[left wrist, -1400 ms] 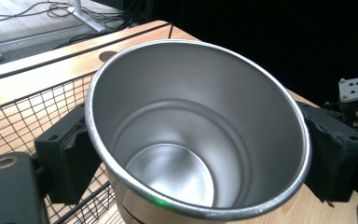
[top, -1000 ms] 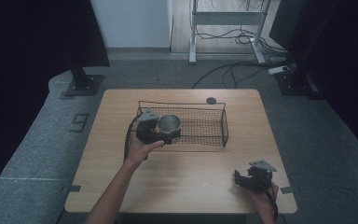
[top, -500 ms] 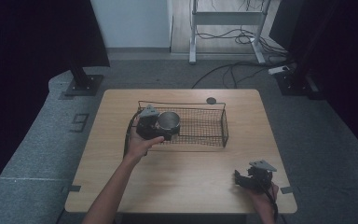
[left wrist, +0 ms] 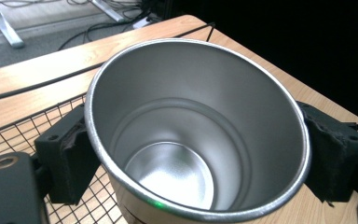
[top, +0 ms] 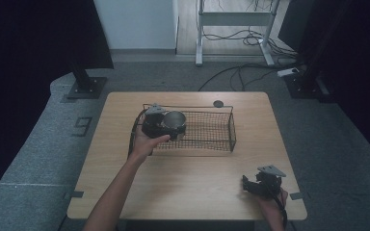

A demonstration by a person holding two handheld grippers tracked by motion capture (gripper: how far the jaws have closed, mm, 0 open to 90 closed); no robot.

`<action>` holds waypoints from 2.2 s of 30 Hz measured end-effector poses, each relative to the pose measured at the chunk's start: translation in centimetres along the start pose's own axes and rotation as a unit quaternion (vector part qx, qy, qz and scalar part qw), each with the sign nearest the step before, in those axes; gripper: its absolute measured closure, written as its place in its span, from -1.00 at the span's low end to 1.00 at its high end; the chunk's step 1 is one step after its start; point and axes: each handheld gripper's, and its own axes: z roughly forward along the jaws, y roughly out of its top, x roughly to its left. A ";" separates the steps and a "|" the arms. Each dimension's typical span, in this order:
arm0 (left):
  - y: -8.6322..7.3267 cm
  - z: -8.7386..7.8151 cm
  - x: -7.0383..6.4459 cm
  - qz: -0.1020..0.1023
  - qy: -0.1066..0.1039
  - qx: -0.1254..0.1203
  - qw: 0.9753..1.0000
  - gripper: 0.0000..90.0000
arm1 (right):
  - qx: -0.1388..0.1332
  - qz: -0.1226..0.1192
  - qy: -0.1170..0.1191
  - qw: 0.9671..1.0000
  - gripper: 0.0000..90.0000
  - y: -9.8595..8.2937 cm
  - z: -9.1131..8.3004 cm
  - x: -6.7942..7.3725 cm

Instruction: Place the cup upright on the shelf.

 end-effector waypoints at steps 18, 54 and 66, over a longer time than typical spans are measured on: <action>0.2 1.8 1.8 -0.012 0.004 0.013 1.000 -0.74 | 0.000 0.000 0.000 1.000 -0.75 0.0 0.0 0.0; -2.7 6.1 4.1 -0.048 0.032 0.061 0.996 -0.67 | 0.000 0.000 0.000 1.000 -0.75 0.0 0.0 0.0; -3.6 7.2 4.4 -0.056 0.048 0.072 0.995 -0.67 | 0.000 0.000 0.000 1.000 -0.75 0.0 0.0 0.0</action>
